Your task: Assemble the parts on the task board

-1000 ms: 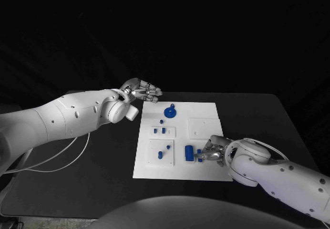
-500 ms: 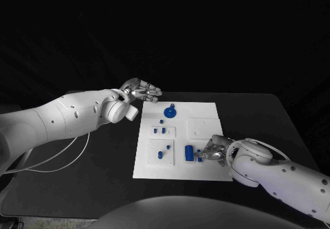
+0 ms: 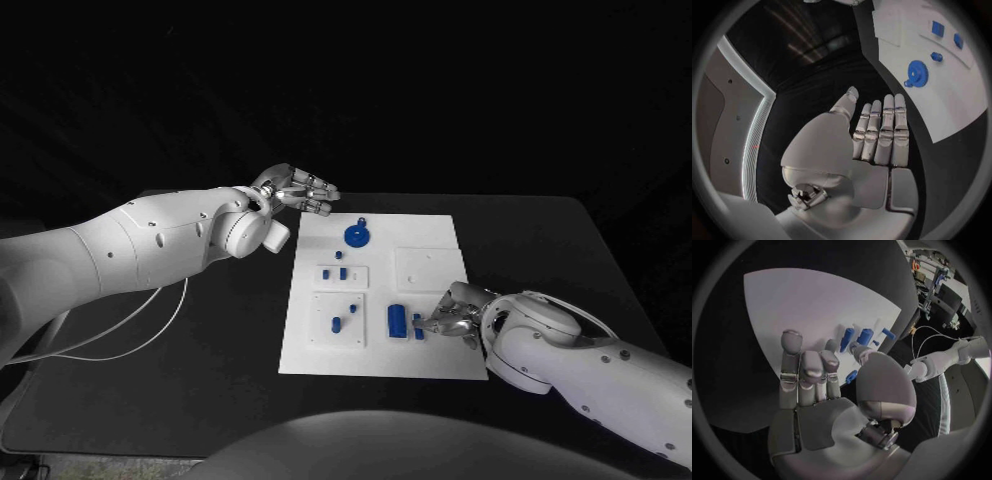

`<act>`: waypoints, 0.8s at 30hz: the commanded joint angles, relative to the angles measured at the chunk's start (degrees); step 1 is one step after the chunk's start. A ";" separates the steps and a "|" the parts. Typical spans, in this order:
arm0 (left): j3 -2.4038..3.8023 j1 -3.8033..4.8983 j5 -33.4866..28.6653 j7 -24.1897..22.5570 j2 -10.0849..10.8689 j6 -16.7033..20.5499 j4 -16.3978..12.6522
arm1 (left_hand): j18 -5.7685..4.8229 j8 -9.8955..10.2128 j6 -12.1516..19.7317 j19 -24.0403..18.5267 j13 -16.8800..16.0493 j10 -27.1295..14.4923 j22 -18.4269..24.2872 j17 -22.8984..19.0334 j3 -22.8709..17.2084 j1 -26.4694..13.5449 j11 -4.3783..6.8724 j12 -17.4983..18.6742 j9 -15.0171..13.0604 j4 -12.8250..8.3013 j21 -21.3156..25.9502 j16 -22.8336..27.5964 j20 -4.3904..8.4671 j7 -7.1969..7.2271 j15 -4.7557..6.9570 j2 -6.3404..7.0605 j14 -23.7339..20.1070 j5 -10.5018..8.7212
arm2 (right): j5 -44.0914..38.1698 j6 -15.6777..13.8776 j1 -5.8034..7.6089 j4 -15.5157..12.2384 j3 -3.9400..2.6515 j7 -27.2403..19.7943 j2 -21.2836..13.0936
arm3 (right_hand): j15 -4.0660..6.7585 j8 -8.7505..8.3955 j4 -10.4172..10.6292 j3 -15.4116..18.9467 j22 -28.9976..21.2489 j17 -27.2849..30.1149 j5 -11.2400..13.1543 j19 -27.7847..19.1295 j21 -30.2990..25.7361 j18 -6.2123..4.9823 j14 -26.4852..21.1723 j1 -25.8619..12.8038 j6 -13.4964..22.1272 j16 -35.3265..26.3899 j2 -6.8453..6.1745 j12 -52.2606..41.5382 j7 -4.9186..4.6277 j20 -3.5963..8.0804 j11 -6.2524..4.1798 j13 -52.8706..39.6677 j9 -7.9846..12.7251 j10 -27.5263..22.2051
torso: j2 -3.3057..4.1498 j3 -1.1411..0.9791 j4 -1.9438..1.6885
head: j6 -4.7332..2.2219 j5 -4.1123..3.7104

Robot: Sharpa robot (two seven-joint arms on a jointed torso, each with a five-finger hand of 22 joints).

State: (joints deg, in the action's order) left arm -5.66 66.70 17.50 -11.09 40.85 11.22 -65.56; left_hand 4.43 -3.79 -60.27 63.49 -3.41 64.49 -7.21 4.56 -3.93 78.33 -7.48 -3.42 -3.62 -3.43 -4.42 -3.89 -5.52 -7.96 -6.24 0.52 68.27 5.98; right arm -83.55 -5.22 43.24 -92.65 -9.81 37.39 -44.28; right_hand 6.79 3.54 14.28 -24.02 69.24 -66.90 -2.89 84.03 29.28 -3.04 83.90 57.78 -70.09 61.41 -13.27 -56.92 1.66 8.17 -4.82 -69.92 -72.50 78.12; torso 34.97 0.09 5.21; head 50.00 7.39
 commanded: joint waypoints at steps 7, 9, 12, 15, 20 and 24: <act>0.04 0.01 0.10 -0.25 0.02 -0.77 -0.12 | -0.12 0.15 0.40 0.36 0.05 -0.36 0.06 0.09 0.04 -0.04 0.15 -0.08 -0.03 0.39 -0.33 0.29 0.10 0.03 -0.10 -0.37 -0.39 -0.20 | 1.13 2.30 -0.41 -0.72 -0.01 -1.57 -0.93 | 0.32 0.21 -2.21 3.84 -0.08 -0.20 0.12 2.53 0.39 0.78 0.11 3.17 -0.27 -0.13 0.36 0.26 -0.26 0.33 0.26 -0.16 -0.05 0.32 | -0.04 0.02 0.01 | 0.00 -0.04; 0.04 0.01 0.10 -0.25 0.01 -0.79 -0.11 | -0.12 0.15 0.40 0.36 0.05 -0.36 0.06 0.09 0.04 -0.04 0.15 -0.08 -0.03 0.39 -0.33 0.29 0.10 0.03 -0.10 -0.37 -0.39 -0.20 | 1.02 2.49 -0.50 -0.63 -0.01 -1.60 -0.96 | 0.30 0.23 -2.37 4.65 -0.07 -0.23 0.12 2.52 0.42 0.79 0.12 3.97 -0.37 -0.14 0.57 0.28 -0.24 0.32 0.27 -0.14 -0.09 0.35 | -0.03 0.01 -0.01 | 0.00 -0.09; 0.04 0.01 0.10 -0.24 0.02 -0.79 -0.10 | -0.12 0.15 0.40 0.36 0.05 -0.36 0.06 0.09 0.04 -0.04 0.15 -0.08 -0.03 0.39 -0.33 0.29 0.10 0.03 -0.10 -0.37 -0.39 -0.20 | 0.61 2.61 -0.62 -0.33 -0.01 -1.62 -0.91 | 0.30 0.21 -2.55 5.80 -0.04 -0.29 0.12 2.52 0.47 0.81 0.13 5.10 -0.48 -0.10 0.95 0.26 -0.20 0.31 0.28 -0.15 -0.20 0.38 | 0.01 0.02 -0.02 | 0.00 -0.13; 0.04 0.01 0.10 -0.23 0.02 -0.79 -0.08 | -0.12 0.15 0.40 0.36 0.05 -0.36 0.06 0.09 0.04 -0.04 0.15 -0.08 -0.03 0.39 -0.33 0.29 0.10 0.03 -0.10 -0.37 -0.39 -0.20 | 0.03 2.50 -0.75 0.17 -0.01 -1.54 -0.73 | 0.31 0.23 -2.74 5.88 0.00 -0.30 0.12 2.53 0.56 0.82 0.13 5.92 -0.55 -0.11 1.26 0.23 -0.13 0.31 0.26 -0.17 -0.23 0.41 | 0.02 0.03 -0.03 | 0.00 -0.15; 0.04 0.01 0.10 -0.25 -0.01 -0.81 -0.07 | -0.12 0.15 0.40 0.36 0.05 -0.36 0.06 0.09 0.04 -0.04 0.15 -0.08 -0.03 0.39 -0.33 0.29 0.10 0.03 -0.10 -0.37 -0.39 -0.20 | -0.83 1.82 -1.04 1.07 -0.01 -1.32 -0.30 | 0.31 0.20 -2.64 5.69 0.02 -0.34 0.12 2.55 0.60 0.85 0.15 6.33 -0.61 -0.08 1.82 0.20 -0.11 0.32 0.25 -0.16 -0.27 0.49 | -0.01 0.05 -0.04 | 0.00 -0.12; 0.04 0.01 0.10 -0.28 0.00 -0.80 -0.04 | -0.12 0.15 0.40 0.36 0.05 -0.36 0.06 0.09 0.04 -0.04 0.15 -0.08 -0.03 0.39 -0.33 0.29 0.10 0.03 -0.10 -0.37 -0.39 -0.20 | -1.07 0.90 -1.18 1.37 -0.01 -1.52 -0.21 | 0.33 0.21 -1.92 5.29 0.02 -0.36 0.12 2.55 0.62 0.87 0.16 5.81 -0.70 -0.08 1.69 0.21 -0.08 0.34 0.25 -0.14 -0.36 0.52 | -0.05 0.04 -0.01 | 0.00 -0.13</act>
State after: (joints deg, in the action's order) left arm -5.66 66.70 17.50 -11.02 40.92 11.14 -65.51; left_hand 4.44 -3.78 -60.27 63.49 -3.41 64.49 -7.23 4.60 -3.93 78.33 -7.47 -3.42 -3.62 -3.43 -4.42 -3.89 -5.52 -7.96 -6.24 0.52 68.27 5.98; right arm -83.35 -4.31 42.36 -91.67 -10.00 35.99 -44.47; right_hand 6.74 3.60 12.19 -18.90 69.25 -67.20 -2.87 84.03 29.72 -3.03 83.85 63.67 -70.45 61.41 -11.75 -56.92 1.65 8.17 -4.61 -70.03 -72.81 78.33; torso 34.96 0.12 5.18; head 50.00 7.23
